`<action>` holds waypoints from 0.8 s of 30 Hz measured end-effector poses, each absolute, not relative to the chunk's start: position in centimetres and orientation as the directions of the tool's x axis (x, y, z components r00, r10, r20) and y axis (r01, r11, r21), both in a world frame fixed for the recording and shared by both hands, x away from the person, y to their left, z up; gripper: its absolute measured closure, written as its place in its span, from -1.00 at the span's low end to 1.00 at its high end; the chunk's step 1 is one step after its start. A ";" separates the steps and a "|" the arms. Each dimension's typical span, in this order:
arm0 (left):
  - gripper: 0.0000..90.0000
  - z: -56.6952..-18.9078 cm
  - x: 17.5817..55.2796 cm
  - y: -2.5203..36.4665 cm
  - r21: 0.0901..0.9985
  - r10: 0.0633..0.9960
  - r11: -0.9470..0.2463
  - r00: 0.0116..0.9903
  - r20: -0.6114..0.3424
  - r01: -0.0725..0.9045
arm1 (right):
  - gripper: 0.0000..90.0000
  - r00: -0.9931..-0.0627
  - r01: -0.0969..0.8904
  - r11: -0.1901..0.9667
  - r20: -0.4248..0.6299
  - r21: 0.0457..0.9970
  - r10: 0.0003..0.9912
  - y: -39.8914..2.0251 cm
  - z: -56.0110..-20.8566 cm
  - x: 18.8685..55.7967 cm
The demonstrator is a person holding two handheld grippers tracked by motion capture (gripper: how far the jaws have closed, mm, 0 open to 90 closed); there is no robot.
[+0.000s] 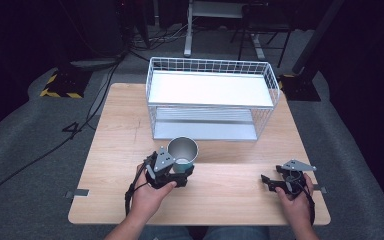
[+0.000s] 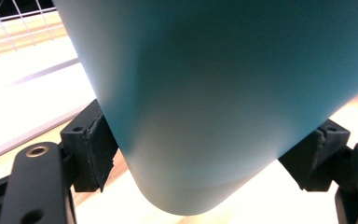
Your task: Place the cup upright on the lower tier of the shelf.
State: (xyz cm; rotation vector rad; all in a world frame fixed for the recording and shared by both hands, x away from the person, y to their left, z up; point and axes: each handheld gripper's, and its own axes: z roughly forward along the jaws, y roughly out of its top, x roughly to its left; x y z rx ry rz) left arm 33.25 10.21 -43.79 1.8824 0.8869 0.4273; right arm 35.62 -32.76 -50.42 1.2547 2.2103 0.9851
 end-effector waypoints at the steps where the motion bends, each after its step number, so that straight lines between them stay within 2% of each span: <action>1: -0.51 -43.8 33.4 10.2 0.884 0.736 -0.261 0.672 -0.078 0.389 | -0.48 -0.509 0.569 0.344 -0.009 0.747 0.861 -32.8 -50.4 35.6; 24: -0.51 -42.9 37.8 7.6 0.892 0.731 -0.227 0.674 -0.108 0.390 | -0.48 -0.508 0.569 0.344 -0.010 0.747 0.861 -32.7 -50.4 35.6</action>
